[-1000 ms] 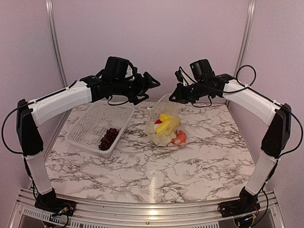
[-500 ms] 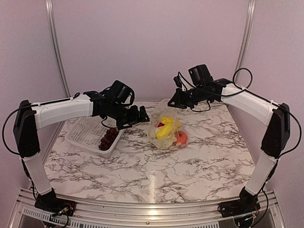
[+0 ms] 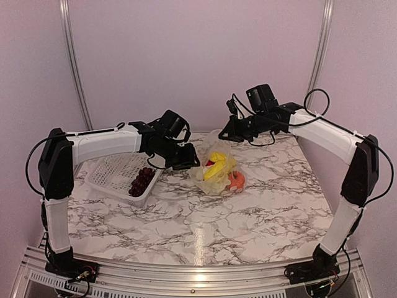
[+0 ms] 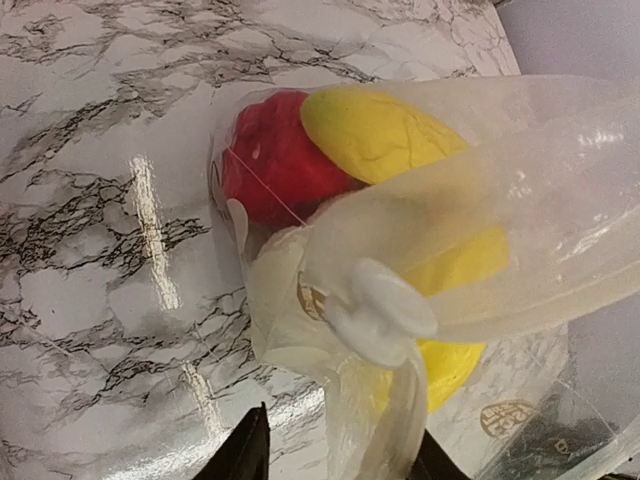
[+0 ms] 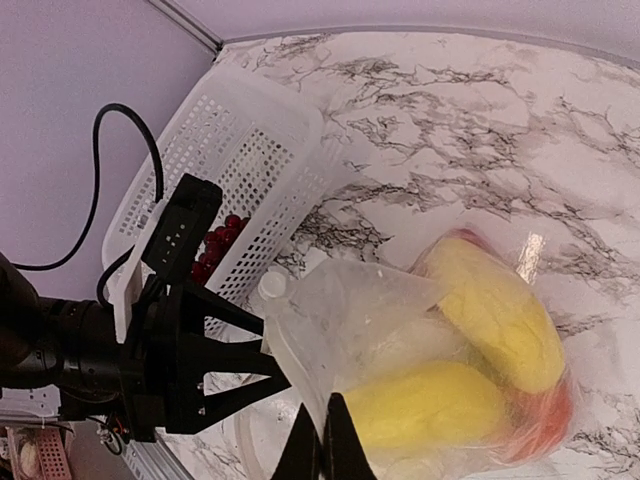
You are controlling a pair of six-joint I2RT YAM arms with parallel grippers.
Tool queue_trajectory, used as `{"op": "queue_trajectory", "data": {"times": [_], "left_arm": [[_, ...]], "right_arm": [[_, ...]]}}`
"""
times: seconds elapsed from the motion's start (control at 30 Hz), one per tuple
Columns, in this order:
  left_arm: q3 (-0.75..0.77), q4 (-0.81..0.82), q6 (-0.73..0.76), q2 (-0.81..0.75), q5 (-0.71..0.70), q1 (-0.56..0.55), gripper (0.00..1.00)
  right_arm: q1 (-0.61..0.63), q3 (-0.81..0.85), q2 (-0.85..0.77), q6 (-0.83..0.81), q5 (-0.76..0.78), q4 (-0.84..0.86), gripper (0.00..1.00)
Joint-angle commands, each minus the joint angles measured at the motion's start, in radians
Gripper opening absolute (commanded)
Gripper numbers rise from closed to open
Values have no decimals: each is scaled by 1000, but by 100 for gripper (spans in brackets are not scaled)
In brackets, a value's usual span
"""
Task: Place the food in the zip-top bag and seal the zipper
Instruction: Adjust the zipper food storage bag at the center of the board.
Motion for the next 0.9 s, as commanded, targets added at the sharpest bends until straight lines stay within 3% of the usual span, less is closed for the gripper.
{"op": "queue_trajectory", "data": {"times": [0.0,0.13,0.17,0.27,0.33,0.67,0.77,0.87], "left_arm": [[98,-54,4,39,-19,-1,29],[223,-105,-22,18,-30,-14,1],[246,-93,-19,-1,-48,-23,0],[209,-27,15,-40,-141,-38,0],[226,2,-27,-24,-69,-27,0],[259,50,-74,4,-78,-34,0],[342,16,-33,33,-78,-28,6],[329,42,-21,35,-68,-20,17]], "right_arm": [[4,38,-7,0,0,-9,0],[4,115,-4,-40,51,-83,0],[3,124,-7,-55,80,-102,0],[-1,101,-3,-91,172,-146,0],[0,125,16,-100,159,-185,0],[4,258,15,-113,188,-215,0],[3,275,12,-119,196,-194,0],[2,243,36,-129,191,-194,0]]}}
